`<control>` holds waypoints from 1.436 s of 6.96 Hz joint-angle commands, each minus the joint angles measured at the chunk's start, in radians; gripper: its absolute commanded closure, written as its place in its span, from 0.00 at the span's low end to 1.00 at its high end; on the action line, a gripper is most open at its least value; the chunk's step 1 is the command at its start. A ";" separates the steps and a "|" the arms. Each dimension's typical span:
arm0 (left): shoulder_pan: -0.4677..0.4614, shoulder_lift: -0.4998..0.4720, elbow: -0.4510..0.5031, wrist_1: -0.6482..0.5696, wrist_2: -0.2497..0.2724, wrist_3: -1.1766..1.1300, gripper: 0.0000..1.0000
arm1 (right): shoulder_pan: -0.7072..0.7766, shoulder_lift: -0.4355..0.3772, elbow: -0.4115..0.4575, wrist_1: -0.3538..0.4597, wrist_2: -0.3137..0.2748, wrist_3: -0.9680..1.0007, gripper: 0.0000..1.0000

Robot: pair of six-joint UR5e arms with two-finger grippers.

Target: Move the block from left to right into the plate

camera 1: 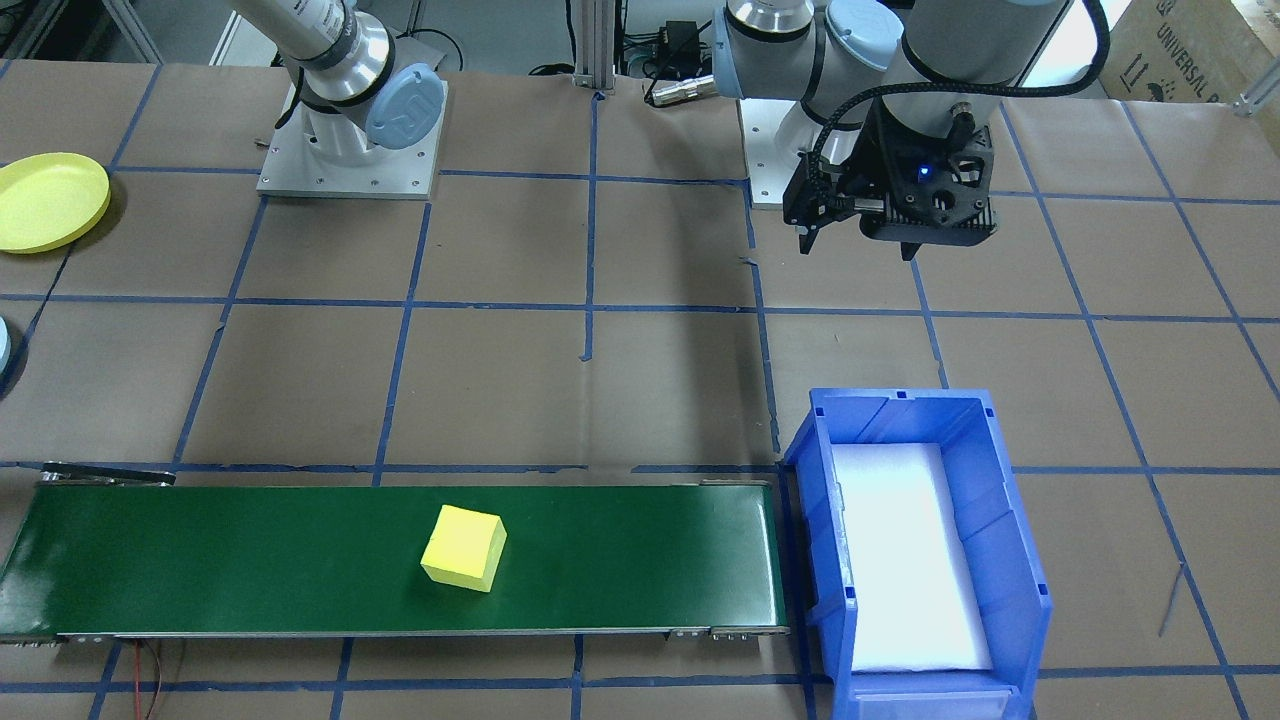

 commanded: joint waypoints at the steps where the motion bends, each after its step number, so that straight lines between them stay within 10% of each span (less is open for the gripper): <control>1: 0.002 -0.004 0.002 0.014 -0.002 0.000 0.00 | -0.141 0.002 0.063 -0.027 0.000 -0.123 0.70; 2: 0.002 -0.006 0.002 0.014 -0.002 0.000 0.00 | -0.177 0.003 0.098 -0.056 0.002 -0.150 0.65; 5: 0.002 -0.007 0.002 0.020 -0.002 0.003 0.00 | -0.183 0.002 0.149 -0.063 -0.018 -0.150 0.00; 10: 0.002 -0.009 0.002 0.025 -0.002 0.003 0.00 | 0.045 -0.049 0.003 -0.049 0.092 0.008 0.00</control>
